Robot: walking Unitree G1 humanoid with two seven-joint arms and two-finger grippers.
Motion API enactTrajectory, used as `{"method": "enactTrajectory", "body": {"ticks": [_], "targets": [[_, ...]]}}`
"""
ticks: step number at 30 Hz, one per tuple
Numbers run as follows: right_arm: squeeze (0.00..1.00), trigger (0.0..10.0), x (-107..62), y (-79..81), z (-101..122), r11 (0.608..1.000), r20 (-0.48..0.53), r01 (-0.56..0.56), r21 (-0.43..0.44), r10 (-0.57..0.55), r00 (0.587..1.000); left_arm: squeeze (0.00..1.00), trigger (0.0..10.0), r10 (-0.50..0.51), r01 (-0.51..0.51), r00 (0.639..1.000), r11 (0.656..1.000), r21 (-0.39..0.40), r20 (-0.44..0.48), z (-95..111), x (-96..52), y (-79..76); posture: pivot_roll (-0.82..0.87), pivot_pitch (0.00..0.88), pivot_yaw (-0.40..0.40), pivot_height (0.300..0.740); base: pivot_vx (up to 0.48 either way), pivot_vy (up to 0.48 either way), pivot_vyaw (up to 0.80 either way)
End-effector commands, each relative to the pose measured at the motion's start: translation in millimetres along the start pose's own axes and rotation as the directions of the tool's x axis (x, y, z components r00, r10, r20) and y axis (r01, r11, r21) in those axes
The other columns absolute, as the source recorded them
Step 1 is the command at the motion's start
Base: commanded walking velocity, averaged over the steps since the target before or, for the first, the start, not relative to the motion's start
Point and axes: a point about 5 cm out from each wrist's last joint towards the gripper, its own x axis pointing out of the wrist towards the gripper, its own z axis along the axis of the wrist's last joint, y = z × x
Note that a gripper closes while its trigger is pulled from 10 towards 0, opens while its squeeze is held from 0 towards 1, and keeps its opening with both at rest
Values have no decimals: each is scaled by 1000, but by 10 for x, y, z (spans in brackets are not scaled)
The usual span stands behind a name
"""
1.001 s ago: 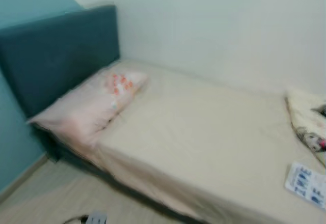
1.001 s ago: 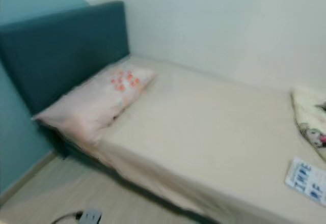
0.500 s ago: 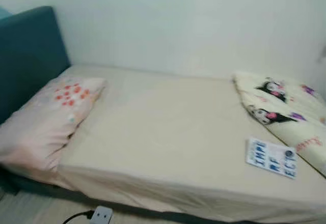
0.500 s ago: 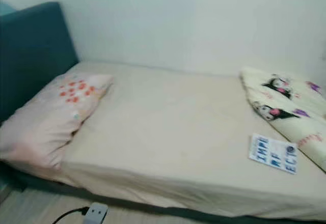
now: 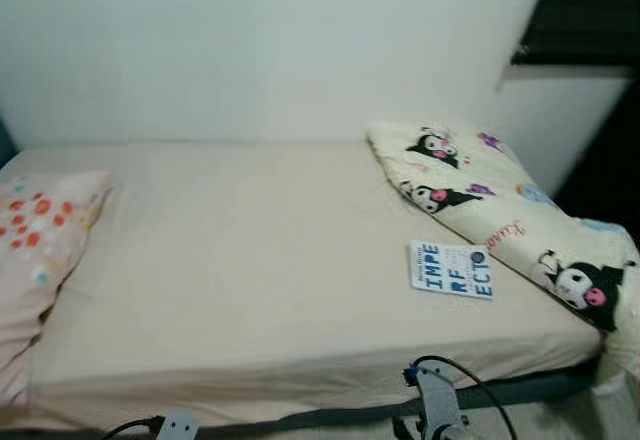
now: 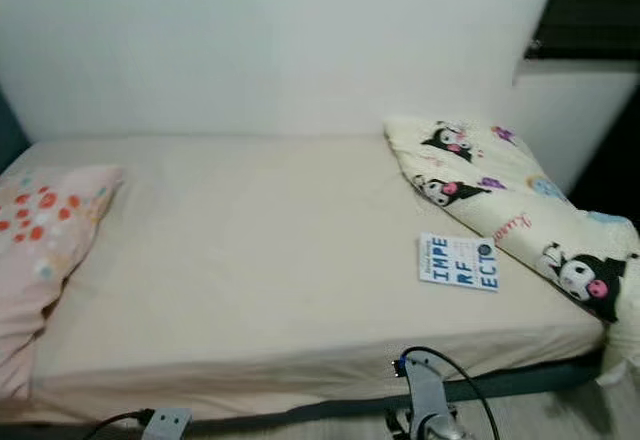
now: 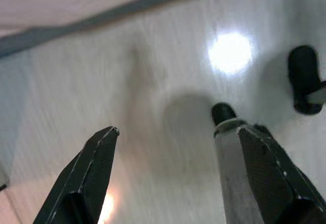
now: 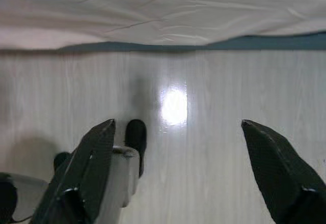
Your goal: Clean up the room
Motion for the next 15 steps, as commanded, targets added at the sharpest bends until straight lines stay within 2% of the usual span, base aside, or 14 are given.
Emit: {"method": "enactTrajectory", "body": {"ticks": [1, 5, 6, 9, 10, 15], "targets": [[1000, 10000, -7, 15, -78, 999, -16, -2, 38, 3, 1000, 0, 10000, 14, -15, 999, 999, -36, -47, -126, -12, 27, 26, 0, -46, 740, 0, 0, -775], [1000, 10000, -14, 11, -126, 998, -22, -4, 59, 5, 1000, 0, 10000, 11, -14, 999, 999, -52, -50, -126, -11, 27, 26, 0, -46, 740, 0, 0, -775], [1000, 10000, -20, -16, -150, 999, -27, 24, 48, -23, 999, 0, 10000, 5, -8, 999, 998, -60, -50, -116, -10, 17, 26, 0, -46, 740, 0, 0, -625], [1000, 10000, -34, -47, -229, 998, -61, 50, 39, -48, 997, 0, 10000, -2, -2, 999, 997, -73, -49, -90, -6, -3, 26, 0, -46, 740, 0, 0, 0], [0, 10000, -37, -36, -252, 998, -65, 31, 58, -27, 998, 0, 10000, 0, -4, 999, 998, -66, -54, -76, -4, -14, 18, 0, -46, 740, 0, -409, 0], [0, 10000, -35, -29, -236, 998, -54, 17, 64, -13, 998, 0, 10000, -11, 7, 999, 998, -70, -48, -25, 1, -52, 18, 0, -46, 740, 0, -451, 0]]}}
